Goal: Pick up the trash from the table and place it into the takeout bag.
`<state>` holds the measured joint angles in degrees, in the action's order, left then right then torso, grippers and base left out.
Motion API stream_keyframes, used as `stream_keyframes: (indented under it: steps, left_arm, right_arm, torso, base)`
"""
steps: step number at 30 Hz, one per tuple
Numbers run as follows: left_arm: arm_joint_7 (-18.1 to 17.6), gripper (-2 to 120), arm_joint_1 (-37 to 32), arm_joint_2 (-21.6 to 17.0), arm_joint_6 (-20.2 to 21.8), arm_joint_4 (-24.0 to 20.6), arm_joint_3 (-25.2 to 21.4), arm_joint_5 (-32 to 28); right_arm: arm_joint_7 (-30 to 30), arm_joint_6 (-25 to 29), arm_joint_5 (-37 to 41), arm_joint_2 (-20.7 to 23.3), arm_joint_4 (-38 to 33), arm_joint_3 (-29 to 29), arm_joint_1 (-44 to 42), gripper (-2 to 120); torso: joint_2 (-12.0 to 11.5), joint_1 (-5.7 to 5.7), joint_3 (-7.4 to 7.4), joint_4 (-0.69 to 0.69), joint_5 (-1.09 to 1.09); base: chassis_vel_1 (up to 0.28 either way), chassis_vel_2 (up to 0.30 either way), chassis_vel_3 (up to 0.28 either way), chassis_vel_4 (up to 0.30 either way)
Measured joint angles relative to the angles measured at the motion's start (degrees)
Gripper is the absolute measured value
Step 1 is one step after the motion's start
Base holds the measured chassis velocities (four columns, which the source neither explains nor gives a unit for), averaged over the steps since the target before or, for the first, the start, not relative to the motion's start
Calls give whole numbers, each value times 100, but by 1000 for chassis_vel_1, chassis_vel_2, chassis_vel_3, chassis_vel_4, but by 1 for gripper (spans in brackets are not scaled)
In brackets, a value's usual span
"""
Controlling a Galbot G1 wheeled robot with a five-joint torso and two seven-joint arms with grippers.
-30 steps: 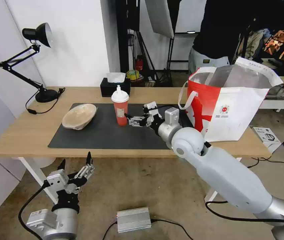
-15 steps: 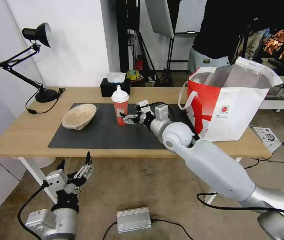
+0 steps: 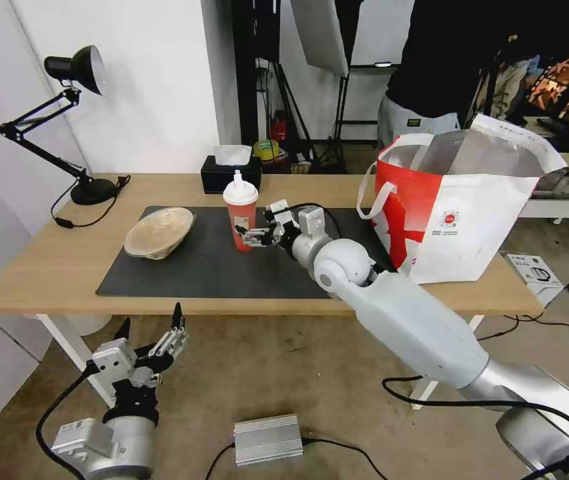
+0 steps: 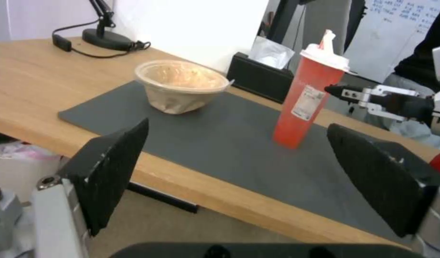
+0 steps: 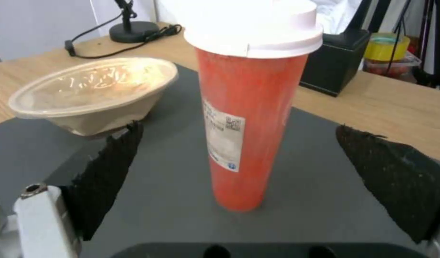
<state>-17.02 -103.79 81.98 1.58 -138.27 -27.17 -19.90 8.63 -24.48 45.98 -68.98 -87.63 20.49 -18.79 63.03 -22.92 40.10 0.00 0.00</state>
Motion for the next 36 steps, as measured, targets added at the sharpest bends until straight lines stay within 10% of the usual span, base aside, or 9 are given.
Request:
stream_keyframes:
  steps: [36]
  left_arm:
    - [28,100,48,-11,-105,92,-4,35]
  right_arm:
    - [-375,200,-237,-590,1186,63,483,100]
  torso:
    - [0,0,0,0,0]
  base:
    - [0,0,0,0]
